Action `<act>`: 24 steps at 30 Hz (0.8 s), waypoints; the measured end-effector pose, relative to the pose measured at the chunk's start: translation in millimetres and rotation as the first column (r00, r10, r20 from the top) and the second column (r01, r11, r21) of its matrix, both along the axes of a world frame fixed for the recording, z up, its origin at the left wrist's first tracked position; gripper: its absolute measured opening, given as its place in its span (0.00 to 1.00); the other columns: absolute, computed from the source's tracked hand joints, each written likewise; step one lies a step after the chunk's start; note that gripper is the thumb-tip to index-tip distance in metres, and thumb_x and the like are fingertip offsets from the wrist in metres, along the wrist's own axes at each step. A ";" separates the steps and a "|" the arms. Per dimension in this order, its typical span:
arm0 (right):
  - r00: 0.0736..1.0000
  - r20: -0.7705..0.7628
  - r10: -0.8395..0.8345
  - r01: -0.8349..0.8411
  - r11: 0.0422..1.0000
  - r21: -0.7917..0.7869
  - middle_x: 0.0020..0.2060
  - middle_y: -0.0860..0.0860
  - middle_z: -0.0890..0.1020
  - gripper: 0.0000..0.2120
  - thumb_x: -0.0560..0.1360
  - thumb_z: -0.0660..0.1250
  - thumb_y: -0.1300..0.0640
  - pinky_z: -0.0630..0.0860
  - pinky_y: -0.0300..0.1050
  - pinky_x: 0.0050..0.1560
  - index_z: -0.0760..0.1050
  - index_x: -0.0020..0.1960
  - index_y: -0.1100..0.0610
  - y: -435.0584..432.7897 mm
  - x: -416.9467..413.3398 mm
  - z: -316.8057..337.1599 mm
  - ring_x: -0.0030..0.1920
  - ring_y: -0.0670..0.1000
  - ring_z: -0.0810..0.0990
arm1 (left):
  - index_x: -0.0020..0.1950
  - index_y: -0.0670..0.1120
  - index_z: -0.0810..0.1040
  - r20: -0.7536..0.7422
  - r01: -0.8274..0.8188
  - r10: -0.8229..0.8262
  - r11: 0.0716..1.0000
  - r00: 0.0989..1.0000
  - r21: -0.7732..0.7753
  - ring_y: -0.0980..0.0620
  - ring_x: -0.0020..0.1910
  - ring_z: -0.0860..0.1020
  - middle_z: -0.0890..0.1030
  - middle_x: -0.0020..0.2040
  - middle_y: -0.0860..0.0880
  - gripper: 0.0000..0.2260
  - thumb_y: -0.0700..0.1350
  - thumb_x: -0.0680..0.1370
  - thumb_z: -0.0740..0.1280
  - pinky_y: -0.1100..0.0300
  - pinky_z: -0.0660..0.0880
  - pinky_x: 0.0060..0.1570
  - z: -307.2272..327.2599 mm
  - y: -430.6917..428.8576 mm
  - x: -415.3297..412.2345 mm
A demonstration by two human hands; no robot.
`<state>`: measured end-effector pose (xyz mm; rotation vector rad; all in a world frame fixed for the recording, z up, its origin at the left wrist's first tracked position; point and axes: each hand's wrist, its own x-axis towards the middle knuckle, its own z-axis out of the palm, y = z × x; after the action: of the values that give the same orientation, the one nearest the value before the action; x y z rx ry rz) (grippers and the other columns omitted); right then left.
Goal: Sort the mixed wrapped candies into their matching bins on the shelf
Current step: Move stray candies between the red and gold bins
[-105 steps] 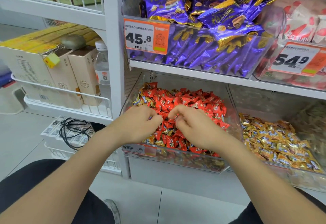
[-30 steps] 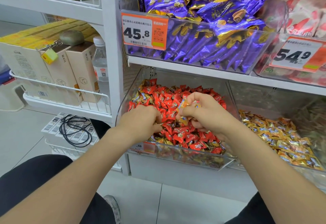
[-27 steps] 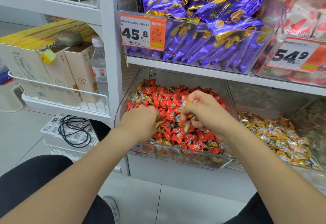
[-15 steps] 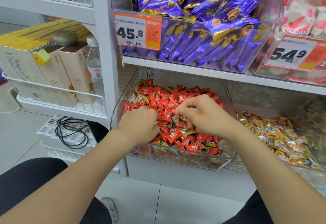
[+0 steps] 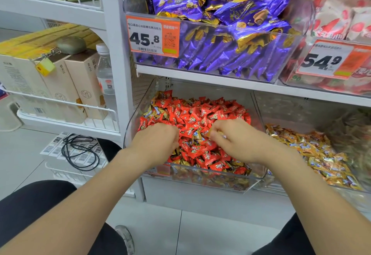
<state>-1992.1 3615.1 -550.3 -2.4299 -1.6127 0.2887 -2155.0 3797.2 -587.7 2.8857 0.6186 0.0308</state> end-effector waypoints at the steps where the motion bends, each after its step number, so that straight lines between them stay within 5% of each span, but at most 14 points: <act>1: 1.000 -0.004 -0.022 0.022 0.999 0.043 0.35 0.50 0.81 0.14 0.84 0.59 0.52 0.76 0.54 0.43 0.77 0.44 0.56 -0.3 -0.5 2.8 0.37 0.50 0.77 | 0.51 0.50 0.77 -0.020 0.002 -0.002 1.000 1.000 0.019 0.46 0.47 0.80 0.80 0.48 0.50 0.07 0.52 0.85 0.65 0.48 0.80 0.43 -0.3 -0.9 1.3; 6: 0.992 0.087 -0.086 0.065 0.974 0.219 0.25 0.50 0.73 0.25 0.85 0.59 0.44 0.71 0.53 0.36 0.70 0.33 0.55 9.0 -2.3 2.3 0.29 0.52 0.72 | 0.49 0.46 0.68 -0.178 -0.010 0.020 0.998 0.984 0.057 0.40 0.50 0.80 0.78 0.52 0.45 0.14 0.54 0.83 0.68 0.49 0.73 0.40 -2.6 -6.6 5.4; 11: 0.960 0.273 -0.057 0.028 0.994 0.107 0.44 0.48 0.85 0.10 0.83 0.62 0.56 0.78 0.51 0.41 0.82 0.56 0.46 26.4 -13.6 -14.6 0.47 0.55 0.83 | 0.49 0.46 0.68 -0.113 -0.021 0.031 0.996 0.993 0.086 0.40 0.49 0.78 0.75 0.49 0.46 0.13 0.51 0.82 0.69 0.50 0.70 0.39 -6.3 -8.7 11.8; 17: 0.892 0.444 -0.090 0.094 0.995 0.013 0.41 0.52 0.79 0.11 0.82 0.68 0.45 0.69 0.49 0.38 0.79 0.50 0.53 49.4 -23.8 -20.6 0.45 0.60 0.82 | 0.46 0.48 0.72 0.022 -0.005 0.008 0.993 1.000 -0.122 0.42 0.43 0.79 0.79 0.44 0.47 0.04 0.41 0.79 0.65 0.44 0.79 0.43 -12.1 1.3 9.2; 20: 0.923 0.356 -0.148 0.118 0.987 0.105 0.41 0.50 0.82 0.04 0.80 0.69 0.52 0.73 0.48 0.39 0.82 0.49 0.48 51.5 -22.0 -20.7 0.43 0.58 0.82 | 0.49 0.46 0.72 0.116 -0.044 0.076 0.966 0.990 -0.254 0.46 0.42 0.78 0.80 0.42 0.47 0.07 0.47 0.84 0.62 0.51 0.75 0.38 -2.0 -0.6 3.1; 24: 0.979 0.048 -0.196 0.183 0.964 0.191 0.37 0.46 0.83 0.07 0.77 0.62 0.51 0.80 0.52 0.44 0.78 0.44 0.47 42.5 -13.5 -12.7 0.39 0.52 0.80 | 0.43 0.44 0.71 0.231 -0.161 0.258 0.915 0.938 -0.370 0.50 0.37 0.75 0.78 0.38 0.49 0.14 0.49 0.85 0.57 0.56 0.66 0.34 19.9 -1.5 -7.3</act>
<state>-2005.6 3657.6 -563.0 -2.4476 -1.3500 0.0250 -2162.4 3795.7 -567.9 2.4062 0.7895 0.3175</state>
